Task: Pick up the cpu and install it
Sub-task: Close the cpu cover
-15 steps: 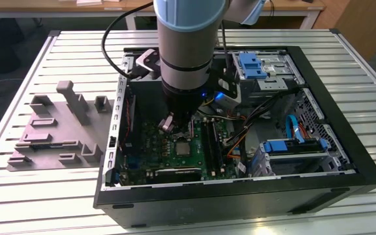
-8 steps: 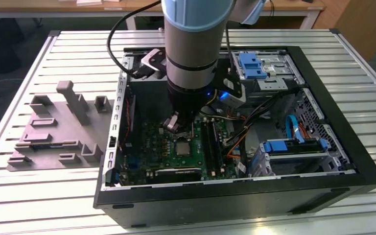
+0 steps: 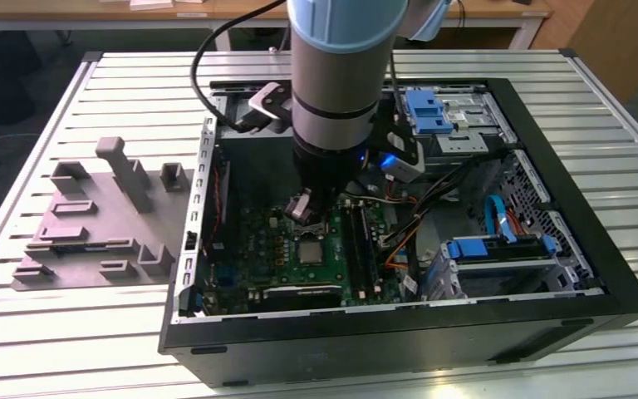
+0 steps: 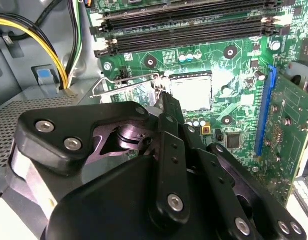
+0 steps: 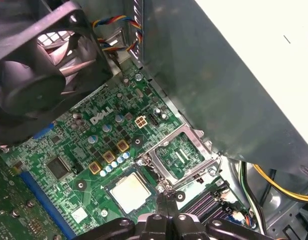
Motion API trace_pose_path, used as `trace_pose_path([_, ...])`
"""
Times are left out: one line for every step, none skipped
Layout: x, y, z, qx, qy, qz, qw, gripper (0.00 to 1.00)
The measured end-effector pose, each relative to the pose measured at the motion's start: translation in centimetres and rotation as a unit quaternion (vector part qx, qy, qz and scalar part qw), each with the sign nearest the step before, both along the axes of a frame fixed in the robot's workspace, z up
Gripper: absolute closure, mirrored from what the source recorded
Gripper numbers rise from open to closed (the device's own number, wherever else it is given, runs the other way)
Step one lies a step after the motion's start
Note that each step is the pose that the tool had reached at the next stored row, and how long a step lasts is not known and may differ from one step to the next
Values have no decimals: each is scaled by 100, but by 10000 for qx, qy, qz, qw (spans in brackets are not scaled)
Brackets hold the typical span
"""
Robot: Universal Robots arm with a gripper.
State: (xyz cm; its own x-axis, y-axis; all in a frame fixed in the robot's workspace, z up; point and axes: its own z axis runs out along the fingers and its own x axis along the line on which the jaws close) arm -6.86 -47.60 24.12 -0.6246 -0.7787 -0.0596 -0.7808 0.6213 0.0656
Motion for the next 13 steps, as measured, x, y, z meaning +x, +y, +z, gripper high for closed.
trace_pose_path([0, 0, 1, -1, 0, -1, 10000, 89])
trace_pose_path([1, 1, 1, -1, 0, -1, 10000, 89])
trace_pose_path([2, 1, 0, 0, 0, 0, 10000, 89])
trace_pose_path([2, 1, 1, -1, 0, 0, 10000, 89])
trace_pose_path([3, 1, 0, 0, 0, 0, 10000, 89])
trace_pose_path([3, 1, 0, 0, 0, 0, 10000, 89])
trace_pose_path([4, 1, 0, 0, 0, 0, 10000, 89])
trace_pose_path([4, 1, 1, -1, 0, 0, 10000, 89])
trace_pose_path([4, 1, 1, -1, 0, 0, 10000, 89])
trace_pose_path([5, 1, 0, 2, 0, 0, 10000, 89])
trace_pose_path([6, 0, 1, 32, -2, 1, 10000, 89])
trace_pose_path([6, -1, 0, 108, -3, 3, 9999, 89])
trace_pose_path([5, -1, -1, 170, -2, 8, 9999, 89])
